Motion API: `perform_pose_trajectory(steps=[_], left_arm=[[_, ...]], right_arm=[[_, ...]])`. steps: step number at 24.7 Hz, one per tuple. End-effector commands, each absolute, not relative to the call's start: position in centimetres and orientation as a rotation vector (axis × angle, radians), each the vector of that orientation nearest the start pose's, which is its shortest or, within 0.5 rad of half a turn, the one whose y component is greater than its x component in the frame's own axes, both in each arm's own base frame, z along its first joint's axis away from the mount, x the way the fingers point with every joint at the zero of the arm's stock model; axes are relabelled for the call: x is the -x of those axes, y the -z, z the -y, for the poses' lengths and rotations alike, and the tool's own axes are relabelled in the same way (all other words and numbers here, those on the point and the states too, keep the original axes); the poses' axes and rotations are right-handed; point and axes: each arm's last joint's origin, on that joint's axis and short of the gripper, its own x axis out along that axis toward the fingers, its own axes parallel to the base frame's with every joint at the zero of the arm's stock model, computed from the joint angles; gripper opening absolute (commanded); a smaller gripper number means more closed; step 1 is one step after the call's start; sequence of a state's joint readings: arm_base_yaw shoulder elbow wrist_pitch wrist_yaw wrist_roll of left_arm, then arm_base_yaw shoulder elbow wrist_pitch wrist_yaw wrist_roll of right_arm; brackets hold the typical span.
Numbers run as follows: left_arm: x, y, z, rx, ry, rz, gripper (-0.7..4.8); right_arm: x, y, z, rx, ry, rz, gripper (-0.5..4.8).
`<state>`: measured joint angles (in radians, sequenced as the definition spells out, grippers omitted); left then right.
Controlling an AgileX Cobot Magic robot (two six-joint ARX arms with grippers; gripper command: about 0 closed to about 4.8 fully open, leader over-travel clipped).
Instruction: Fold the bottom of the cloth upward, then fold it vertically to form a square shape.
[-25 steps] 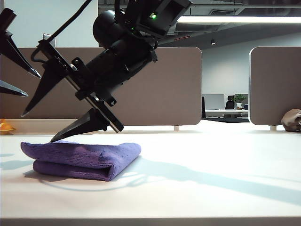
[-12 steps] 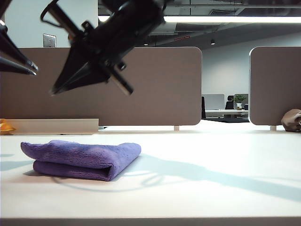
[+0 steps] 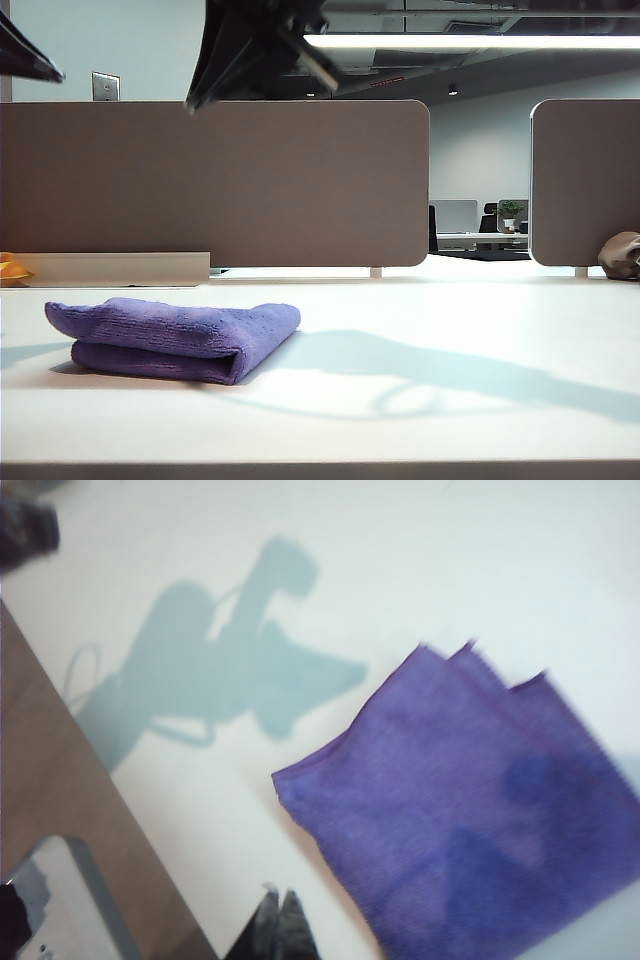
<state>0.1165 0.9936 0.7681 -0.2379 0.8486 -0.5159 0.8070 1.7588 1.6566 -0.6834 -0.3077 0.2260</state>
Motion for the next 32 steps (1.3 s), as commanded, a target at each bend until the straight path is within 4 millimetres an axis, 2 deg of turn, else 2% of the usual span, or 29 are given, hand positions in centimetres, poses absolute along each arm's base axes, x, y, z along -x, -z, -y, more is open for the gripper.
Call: perform_pose_trajectory(steps=[1, 11, 12, 17, 21, 32], left_arm=[[-19.7, -30.1, -0.2, 0.668, 0.595, -0.538, -0.05], [-15.8, -32.9, 0.0, 0.574, 0.484, -0.338, -0.05], [-14.6, -33.6, 0.0, 0.541, 0.473, -0.281, -0.05], [-11.6, -34.7, 0.3, 0.434, 0.451, -0.171, -0.05], [-9.5, -34.9, 0.4, 0.368, 0.422, -0.118, -0.05], [-6.4, -34.8, 0.6, 0.252, 0.38, -0.039, -0.05]], right_arm=[[-25.3, -35.2, -27.5, 0.028, -0.954, -0.823, -0.07], [-23.5, -39.7, -24.3, 0.089, -0.936, -0.623, -0.06], [-23.1, -40.6, -23.5, 0.085, -0.943, -0.593, -0.06], [-21.7, -42.7, -21.8, 0.091, -0.978, -0.507, -0.06], [-20.3, -44.4, -20.3, 0.091, -0.992, -0.432, -0.06], [-16.8, -47.7, -17.0, 0.059, -1.0, -0.296, -0.06]])
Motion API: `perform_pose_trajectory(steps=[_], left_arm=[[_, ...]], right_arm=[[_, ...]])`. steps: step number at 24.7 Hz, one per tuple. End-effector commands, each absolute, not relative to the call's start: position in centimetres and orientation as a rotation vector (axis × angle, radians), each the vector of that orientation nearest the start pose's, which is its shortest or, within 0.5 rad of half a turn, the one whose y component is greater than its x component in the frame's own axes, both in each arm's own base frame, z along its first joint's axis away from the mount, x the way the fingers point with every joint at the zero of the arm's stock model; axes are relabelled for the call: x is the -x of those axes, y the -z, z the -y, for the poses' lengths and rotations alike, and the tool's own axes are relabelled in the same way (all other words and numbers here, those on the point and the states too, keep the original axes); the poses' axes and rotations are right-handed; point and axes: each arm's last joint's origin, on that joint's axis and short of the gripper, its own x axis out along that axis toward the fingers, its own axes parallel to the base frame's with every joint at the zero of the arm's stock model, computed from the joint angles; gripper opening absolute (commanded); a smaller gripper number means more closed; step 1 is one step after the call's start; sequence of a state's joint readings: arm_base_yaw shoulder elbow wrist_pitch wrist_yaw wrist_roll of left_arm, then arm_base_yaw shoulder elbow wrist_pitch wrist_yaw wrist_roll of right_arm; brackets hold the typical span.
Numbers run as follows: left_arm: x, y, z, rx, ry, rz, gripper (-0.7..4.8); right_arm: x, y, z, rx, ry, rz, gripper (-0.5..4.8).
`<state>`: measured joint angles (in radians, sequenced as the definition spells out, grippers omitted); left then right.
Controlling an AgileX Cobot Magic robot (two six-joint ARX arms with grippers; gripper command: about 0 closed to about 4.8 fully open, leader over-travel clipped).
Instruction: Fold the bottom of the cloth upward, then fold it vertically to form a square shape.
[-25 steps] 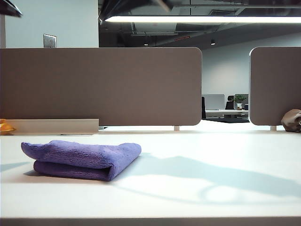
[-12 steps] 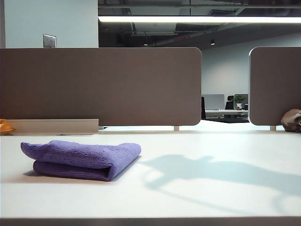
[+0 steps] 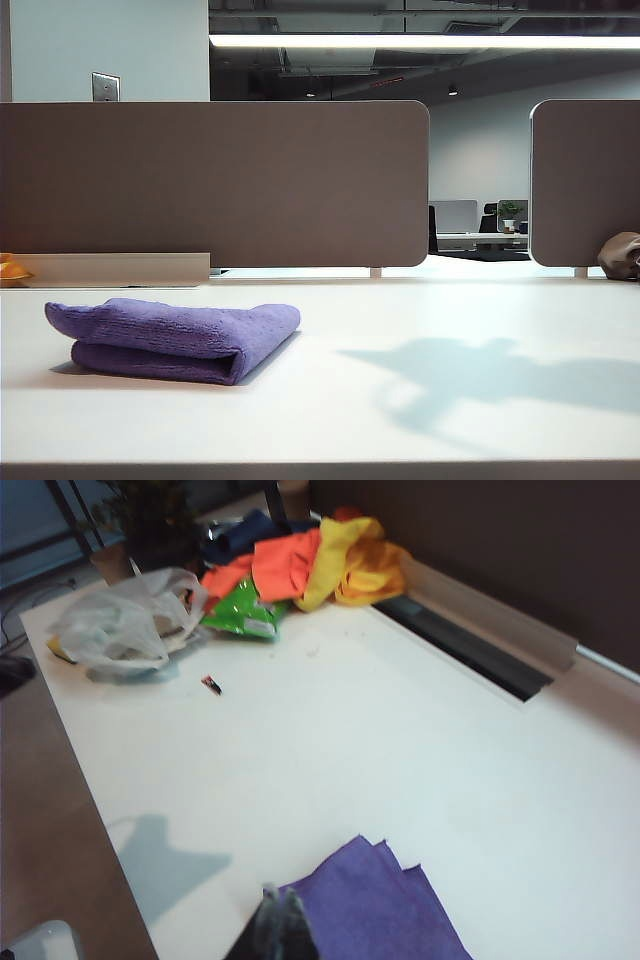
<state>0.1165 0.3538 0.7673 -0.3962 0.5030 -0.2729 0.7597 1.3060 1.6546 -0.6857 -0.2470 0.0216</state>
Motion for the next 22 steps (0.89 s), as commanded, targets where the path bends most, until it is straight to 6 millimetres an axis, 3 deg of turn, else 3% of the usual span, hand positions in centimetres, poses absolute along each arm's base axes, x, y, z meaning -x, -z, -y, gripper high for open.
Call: perform_pose_trajectory(steps=[1, 6, 12, 16, 22], left_arm=[[-6.1, -34.7, 0.7, 0.253, 0.379, -0.042, -0.05], [-4.5, -34.3, 0.9, 0.252, 0.381, -0.04, -0.05], [-2.5, -33.9, 1.1, 0.243, 0.383, -0.013, -0.05], [-2.5, -33.2, 1.1, 0.209, 0.377, -0.024, -0.05], [-5.3, -29.7, 0.7, 0.273, 0.36, -0.075, -0.05]], right_arm=[[-16.4, -48.0, -16.6, 0.056, -1.001, -0.285, -0.06], [-13.5, -49.6, -13.9, 0.039, -1.004, -0.219, -0.06], [-10.4, -50.2, -10.9, 0.054, -0.997, -0.184, -0.06], [-8.7, -48.7, -9.2, 0.054, -0.985, -0.173, -0.06], [-7.5, -43.9, -8.1, 0.022, -0.995, 0.002, -0.06]])
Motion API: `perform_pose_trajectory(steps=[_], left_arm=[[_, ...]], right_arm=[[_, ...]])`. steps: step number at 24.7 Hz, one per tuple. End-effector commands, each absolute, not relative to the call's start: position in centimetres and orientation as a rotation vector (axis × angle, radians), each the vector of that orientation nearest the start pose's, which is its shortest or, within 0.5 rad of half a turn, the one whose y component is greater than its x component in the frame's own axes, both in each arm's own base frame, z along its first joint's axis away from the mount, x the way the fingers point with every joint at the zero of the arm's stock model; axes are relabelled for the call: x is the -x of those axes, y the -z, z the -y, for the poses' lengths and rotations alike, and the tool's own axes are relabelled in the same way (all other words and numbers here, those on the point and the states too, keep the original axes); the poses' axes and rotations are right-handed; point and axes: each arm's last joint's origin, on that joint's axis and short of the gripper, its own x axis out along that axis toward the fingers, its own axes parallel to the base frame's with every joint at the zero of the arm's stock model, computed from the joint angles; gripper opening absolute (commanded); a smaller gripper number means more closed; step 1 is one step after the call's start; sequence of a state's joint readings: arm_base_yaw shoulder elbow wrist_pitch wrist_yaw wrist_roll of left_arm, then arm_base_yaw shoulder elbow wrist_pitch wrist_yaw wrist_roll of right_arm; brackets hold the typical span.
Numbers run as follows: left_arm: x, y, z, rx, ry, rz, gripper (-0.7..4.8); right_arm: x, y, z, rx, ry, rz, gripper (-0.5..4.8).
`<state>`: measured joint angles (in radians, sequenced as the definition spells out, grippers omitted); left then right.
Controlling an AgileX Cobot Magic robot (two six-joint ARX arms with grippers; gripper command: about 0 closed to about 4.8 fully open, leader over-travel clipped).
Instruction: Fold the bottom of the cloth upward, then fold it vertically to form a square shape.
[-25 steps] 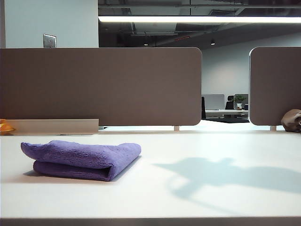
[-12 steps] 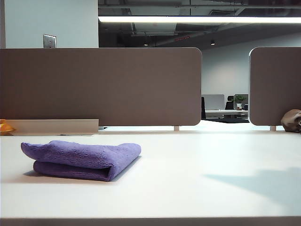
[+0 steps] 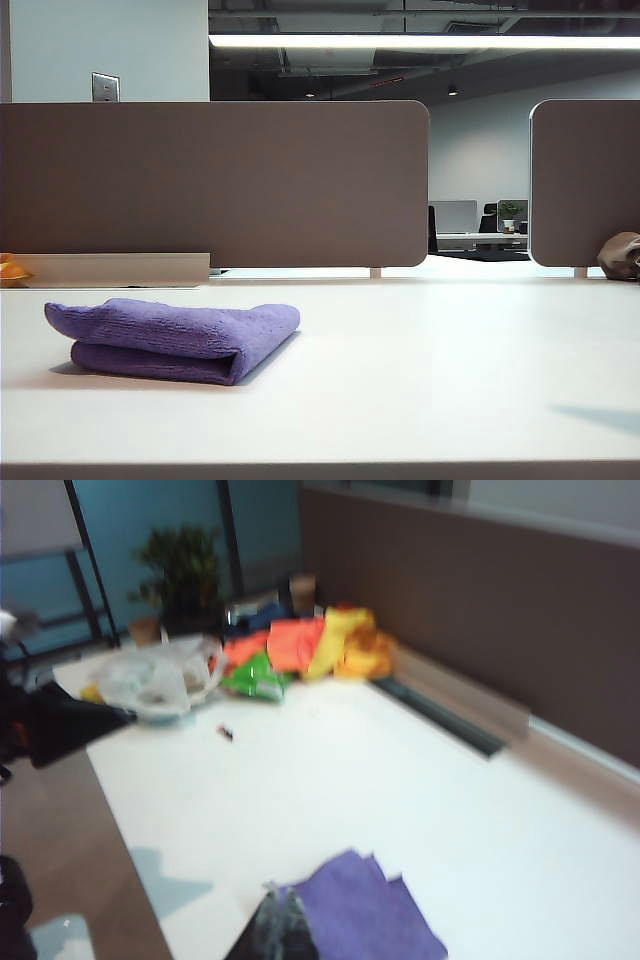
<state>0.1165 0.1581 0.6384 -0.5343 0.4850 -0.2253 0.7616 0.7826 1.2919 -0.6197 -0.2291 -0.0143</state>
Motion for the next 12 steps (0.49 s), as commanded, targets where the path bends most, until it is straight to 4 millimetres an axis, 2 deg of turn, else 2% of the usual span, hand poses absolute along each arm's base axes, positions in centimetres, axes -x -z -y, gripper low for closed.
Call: perform_pose_trajectory(steps=[1, 3, 5, 12], left_arm=[[-5.8, -29.1, 0.7, 0.289, 0.361, -0.074, -0.05], [-6.5, -28.1, 0.6, 0.308, 0.362, -0.075, -0.05], [-7.3, -26.7, 0.5, 0.323, 0.36, -0.084, -0.05], [-8.8, -23.3, 0.3, 0.331, 0.355, -0.11, -0.05]], right_arm=[[-7.5, -42.8, -8.1, 0.015, -0.995, 0.014, -0.06], [-7.7, -41.3, -8.3, -0.007, -0.988, -0.008, -0.06], [-8.3, -38.8, -8.8, -0.016, -0.968, -0.058, -0.06], [-10.2, -33.5, -10.6, -0.107, -0.966, -0.057, -0.06]])
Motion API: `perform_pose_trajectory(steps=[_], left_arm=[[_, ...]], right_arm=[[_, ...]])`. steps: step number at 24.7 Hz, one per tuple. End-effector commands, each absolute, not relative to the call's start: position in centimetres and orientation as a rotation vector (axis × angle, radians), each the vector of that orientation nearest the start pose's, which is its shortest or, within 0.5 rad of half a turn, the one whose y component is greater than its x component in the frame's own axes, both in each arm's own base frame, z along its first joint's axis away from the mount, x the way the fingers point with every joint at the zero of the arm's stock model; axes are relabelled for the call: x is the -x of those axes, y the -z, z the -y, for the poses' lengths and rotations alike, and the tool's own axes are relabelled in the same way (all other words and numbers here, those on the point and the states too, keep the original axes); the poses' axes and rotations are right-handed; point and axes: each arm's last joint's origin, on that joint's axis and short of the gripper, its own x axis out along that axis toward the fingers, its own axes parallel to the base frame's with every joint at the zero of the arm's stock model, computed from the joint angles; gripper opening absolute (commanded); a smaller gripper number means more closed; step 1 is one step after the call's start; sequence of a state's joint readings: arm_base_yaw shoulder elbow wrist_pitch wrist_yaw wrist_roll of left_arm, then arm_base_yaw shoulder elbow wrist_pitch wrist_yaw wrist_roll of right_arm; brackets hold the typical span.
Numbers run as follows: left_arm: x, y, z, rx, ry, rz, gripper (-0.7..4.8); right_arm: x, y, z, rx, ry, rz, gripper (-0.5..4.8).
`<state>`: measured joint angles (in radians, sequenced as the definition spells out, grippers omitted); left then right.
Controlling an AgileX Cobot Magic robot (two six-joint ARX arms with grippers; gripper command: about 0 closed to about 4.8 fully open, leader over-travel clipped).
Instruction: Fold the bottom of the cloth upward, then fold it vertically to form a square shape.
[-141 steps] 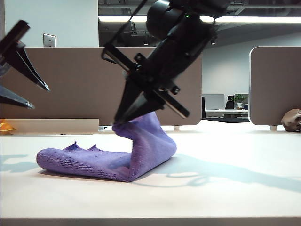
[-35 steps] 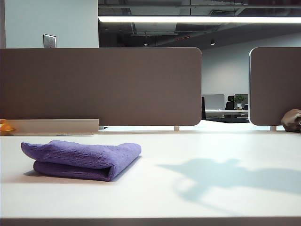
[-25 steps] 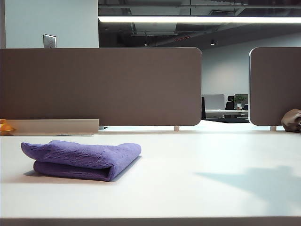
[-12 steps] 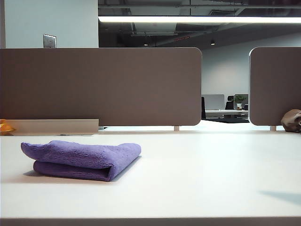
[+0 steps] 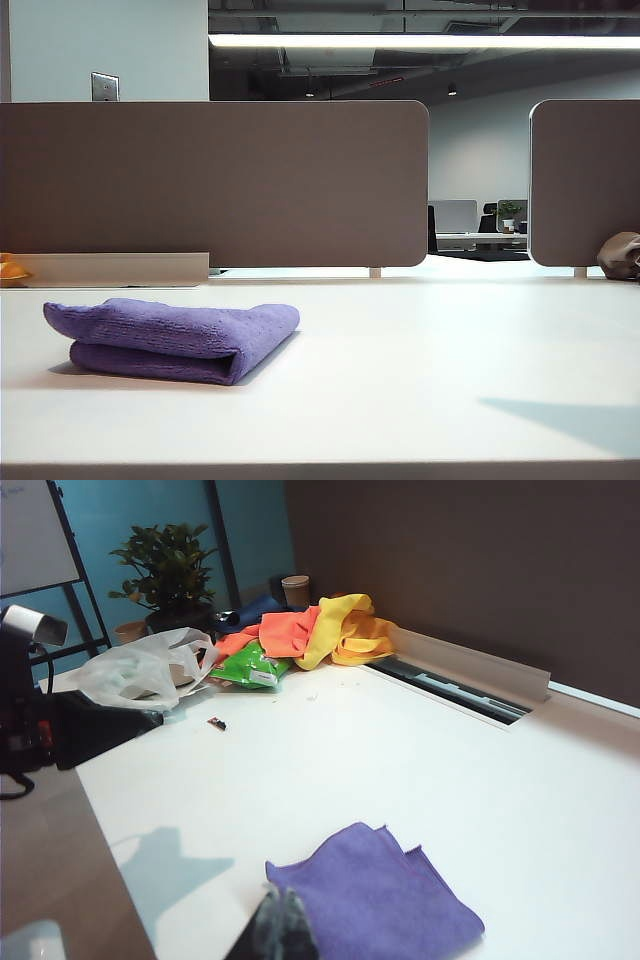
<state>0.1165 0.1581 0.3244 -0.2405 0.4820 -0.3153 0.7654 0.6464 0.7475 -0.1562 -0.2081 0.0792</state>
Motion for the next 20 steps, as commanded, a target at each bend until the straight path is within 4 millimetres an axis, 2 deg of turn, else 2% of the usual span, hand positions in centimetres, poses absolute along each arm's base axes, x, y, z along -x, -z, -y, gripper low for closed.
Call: perform_pose_trajectory(steps=[1, 9, 11, 13, 16, 20], left_arm=[[-9.0, -22.8, 0.3, 0.332, 0.354, -0.115, -0.05], [-9.8, -18.6, 0.1, 0.355, 0.313, -0.218, -0.05], [-10.1, -17.5, 0.1, 0.35, 0.304, -0.215, -0.05], [-10.2, -16.8, 0.0, 0.329, 0.285, -0.221, -0.05], [-10.2, -16.4, 0.0, 0.276, 0.279, -0.222, -0.05], [-10.2, -16.3, -0.1, 0.236, 0.238, -0.22, -0.05]], right_arm=[[-10.4, -32.5, -10.8, -0.119, -0.965, -0.078, -0.06], [-10.9, -25.2, -11.4, -0.175, -0.955, -0.183, -0.06], [-10.8, -22.8, -11.3, -0.184, -0.949, -0.226, -0.06], [-10.7, -21.4, -11.2, -0.179, -0.943, -0.242, -0.06], [-10.5, -19.2, -10.8, -0.172, -0.921, -0.258, -0.06], [-10.2, -17.5, -10.5, -0.167, -0.915, -0.275, -0.06]])
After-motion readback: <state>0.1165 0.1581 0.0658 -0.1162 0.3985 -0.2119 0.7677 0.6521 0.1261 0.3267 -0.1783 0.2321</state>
